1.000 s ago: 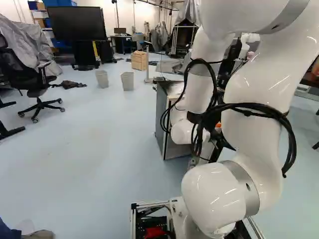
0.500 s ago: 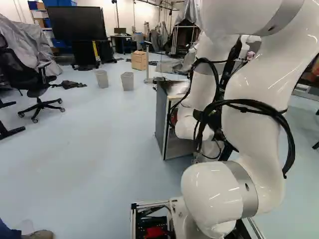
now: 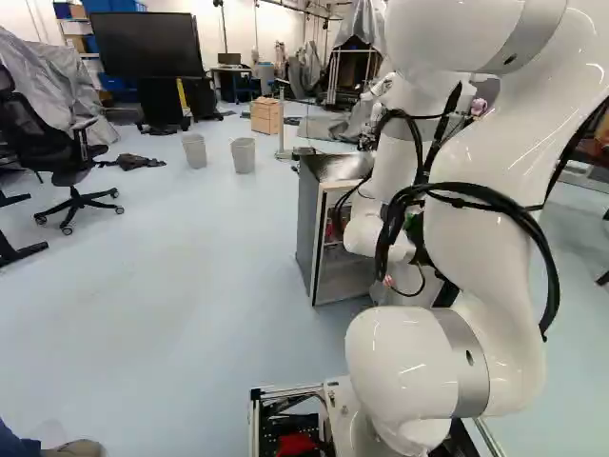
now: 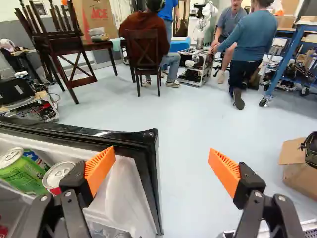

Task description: Grab a drink from the fridge

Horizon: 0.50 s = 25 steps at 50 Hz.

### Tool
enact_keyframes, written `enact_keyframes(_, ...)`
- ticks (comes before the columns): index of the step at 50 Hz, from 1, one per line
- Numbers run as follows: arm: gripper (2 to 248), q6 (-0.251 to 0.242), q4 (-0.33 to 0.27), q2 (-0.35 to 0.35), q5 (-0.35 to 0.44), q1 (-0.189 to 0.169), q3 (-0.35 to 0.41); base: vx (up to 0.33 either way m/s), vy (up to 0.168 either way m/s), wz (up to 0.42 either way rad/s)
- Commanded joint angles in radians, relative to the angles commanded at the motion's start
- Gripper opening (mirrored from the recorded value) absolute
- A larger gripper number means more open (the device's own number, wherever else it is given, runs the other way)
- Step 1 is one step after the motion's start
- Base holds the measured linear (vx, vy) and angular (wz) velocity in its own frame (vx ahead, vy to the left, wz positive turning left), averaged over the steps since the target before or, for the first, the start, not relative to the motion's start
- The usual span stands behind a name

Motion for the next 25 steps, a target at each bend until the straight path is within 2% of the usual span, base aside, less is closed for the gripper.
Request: enact_keyframes(25, 247, 0.000, 0.000, -0.049, 0.000, -0.095, -0.084, 0.000, 0.000, 0.000)
